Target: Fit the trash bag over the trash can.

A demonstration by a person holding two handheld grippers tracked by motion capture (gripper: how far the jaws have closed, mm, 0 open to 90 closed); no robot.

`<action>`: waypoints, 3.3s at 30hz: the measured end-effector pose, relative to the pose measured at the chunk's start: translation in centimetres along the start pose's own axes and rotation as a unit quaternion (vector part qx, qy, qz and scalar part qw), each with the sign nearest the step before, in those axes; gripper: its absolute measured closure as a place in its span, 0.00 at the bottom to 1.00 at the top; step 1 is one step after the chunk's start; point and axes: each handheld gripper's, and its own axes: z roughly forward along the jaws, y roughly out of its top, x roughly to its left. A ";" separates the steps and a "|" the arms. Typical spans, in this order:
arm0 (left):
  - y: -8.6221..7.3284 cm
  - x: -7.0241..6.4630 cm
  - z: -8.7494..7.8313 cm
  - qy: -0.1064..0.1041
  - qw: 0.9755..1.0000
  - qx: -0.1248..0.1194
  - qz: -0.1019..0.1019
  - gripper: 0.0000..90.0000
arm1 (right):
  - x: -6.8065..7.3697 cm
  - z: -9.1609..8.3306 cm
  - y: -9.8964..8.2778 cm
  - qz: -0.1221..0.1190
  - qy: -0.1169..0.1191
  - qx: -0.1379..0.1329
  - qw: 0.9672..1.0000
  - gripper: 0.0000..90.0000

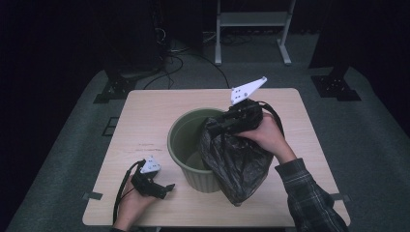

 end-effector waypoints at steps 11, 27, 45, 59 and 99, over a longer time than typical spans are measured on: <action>0.0 0.0 0.0 0.001 1.000 0.000 -0.001 0.00 | 0.1 -3.7 -2.4 0.034 -0.032 -0.028 0.999 0.46; 0.0 0.0 0.0 0.001 1.000 0.000 -0.001 0.00 | 2.1 -7.8 -7.9 0.053 -0.045 -0.049 0.996 0.46; 0.0 0.0 0.0 0.001 1.000 0.000 -0.001 0.00 | -0.1 -6.1 -5.8 0.046 -0.065 -0.053 0.995 0.99; 0.0 0.1 -0.2 -0.002 1.000 0.006 0.000 0.00 | -0.7 0.1 -1.2 0.005 -0.043 0.009 0.999 0.99; 7.5 -0.4 -10.4 -0.147 0.979 -0.119 0.073 0.46 | -1.7 0.9 -0.9 0.013 -0.035 0.018 0.999 1.00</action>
